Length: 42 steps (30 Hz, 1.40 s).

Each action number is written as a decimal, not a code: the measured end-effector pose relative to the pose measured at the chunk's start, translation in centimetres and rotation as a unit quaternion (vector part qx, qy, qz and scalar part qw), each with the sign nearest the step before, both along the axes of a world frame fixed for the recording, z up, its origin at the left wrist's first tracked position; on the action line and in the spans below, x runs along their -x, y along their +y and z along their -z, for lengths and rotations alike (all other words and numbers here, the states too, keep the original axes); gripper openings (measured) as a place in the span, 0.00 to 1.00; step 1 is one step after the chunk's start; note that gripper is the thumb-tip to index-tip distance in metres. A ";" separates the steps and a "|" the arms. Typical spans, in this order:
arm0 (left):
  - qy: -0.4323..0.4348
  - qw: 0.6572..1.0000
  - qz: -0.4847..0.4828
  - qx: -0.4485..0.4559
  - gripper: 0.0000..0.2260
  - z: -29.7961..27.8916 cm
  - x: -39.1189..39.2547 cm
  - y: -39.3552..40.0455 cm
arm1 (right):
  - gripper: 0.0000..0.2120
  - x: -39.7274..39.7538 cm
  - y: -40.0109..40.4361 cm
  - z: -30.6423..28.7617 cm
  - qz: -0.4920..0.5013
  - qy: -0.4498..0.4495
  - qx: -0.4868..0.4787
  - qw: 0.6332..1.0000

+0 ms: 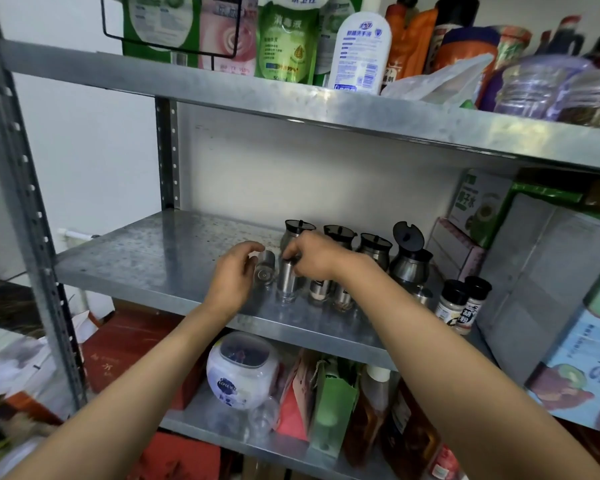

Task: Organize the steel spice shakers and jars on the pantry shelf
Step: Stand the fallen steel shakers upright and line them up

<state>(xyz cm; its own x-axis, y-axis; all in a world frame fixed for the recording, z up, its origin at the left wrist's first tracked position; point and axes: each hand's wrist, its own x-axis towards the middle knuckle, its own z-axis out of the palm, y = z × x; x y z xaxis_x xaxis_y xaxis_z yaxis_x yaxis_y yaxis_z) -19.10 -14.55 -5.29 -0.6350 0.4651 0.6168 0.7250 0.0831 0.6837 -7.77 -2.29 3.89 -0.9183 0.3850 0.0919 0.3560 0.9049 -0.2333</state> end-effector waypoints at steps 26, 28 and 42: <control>0.065 0.997 0.001 0.029 0.11 -1.0 1.5 -1.9 | 0.10 1.0 -0.3 -2.0 0.061 0.007 0.042 0.997; 0.066 0.997 0.000 0.030 0.11 -1.2 1.3 -2.0 | 0.07 0.9 0.0 -2.6 0.073 0.028 0.057 0.995; 0.013 0.999 0.016 0.039 0.10 -0.3 -0.9 -1.1 | 0.12 1.4 -0.2 -1.2 0.025 -0.024 0.055 0.998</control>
<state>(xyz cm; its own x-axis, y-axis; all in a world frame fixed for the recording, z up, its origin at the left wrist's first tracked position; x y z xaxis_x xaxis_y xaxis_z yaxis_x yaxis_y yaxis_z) -18.20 -15.69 -4.95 -0.6040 0.5313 0.5941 0.7453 0.1122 0.6573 -9.13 -2.44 5.10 -0.8997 0.4366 0.0033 0.4138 0.8550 -0.3126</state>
